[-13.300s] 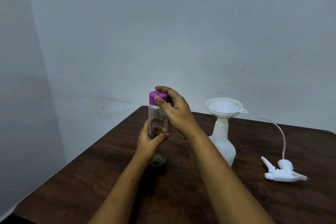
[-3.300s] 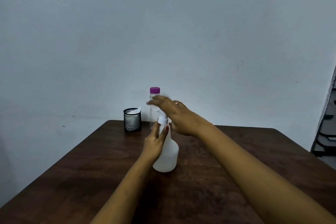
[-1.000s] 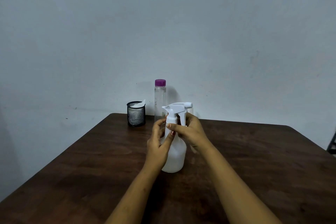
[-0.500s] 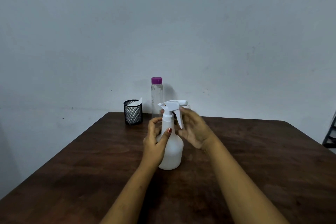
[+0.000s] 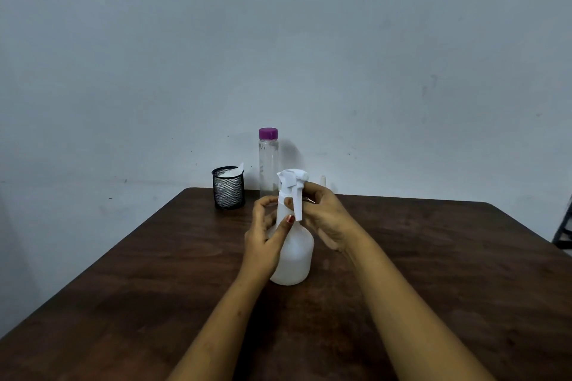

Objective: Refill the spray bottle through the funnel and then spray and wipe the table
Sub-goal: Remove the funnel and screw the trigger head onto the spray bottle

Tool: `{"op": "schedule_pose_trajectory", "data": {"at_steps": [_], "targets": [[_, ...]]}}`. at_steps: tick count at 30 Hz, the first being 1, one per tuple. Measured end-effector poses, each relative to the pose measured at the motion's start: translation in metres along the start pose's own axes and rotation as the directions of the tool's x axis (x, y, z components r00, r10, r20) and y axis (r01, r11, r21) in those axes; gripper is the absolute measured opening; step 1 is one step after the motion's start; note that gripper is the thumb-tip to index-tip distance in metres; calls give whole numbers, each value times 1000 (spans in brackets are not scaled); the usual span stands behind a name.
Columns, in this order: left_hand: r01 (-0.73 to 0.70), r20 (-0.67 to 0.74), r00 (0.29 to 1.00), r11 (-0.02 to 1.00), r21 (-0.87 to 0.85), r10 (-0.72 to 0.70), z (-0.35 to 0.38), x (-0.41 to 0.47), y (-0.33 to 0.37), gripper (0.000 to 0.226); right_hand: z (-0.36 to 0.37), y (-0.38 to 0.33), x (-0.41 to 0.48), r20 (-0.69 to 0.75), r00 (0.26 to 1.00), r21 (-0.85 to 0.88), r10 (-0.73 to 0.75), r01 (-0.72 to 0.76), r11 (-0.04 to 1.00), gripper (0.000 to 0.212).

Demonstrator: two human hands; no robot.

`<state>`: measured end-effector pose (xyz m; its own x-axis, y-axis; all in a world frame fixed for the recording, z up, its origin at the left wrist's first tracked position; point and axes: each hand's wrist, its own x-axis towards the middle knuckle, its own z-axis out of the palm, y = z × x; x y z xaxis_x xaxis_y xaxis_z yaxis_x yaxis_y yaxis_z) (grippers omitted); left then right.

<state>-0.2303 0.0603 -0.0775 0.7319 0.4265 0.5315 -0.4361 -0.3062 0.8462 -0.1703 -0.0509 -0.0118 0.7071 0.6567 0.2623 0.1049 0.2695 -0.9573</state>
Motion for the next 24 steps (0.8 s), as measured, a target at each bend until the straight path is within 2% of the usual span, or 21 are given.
{"op": "schedule_pose_trajectory", "data": {"at_steps": [3,8,11,15,17,19,22,24], "targets": [[1,-14,1000,1000,-12,-1,0,2,-2,32,6,8,5,-88,995,-117,-37,26,993,19],[-2,-19,1000,1000,-30,1,0,4,-3,44,17,16,8,-218,968,-245,-122,66,967,36],[13,-19,1000,999,-53,-14,0,5,-3,44,18,20,9,-128,988,-230,-82,51,972,48],[22,-13,1000,996,-85,-24,0,5,-2,48,9,12,5,56,998,-15,-22,22,1000,26],[29,-9,1000,994,-103,-30,0,4,0,44,4,9,3,67,998,46,-13,10,999,27],[32,-5,999,992,-119,-33,1,4,0,43,1,11,4,21,1000,55,-9,8,998,25],[47,-4,999,989,-137,-48,1,5,-2,47,3,14,7,-130,991,-23,-22,19,1000,37],[66,-6,998,987,-150,-68,2,6,-4,53,7,15,8,-178,981,-73,-73,61,995,32]]}}
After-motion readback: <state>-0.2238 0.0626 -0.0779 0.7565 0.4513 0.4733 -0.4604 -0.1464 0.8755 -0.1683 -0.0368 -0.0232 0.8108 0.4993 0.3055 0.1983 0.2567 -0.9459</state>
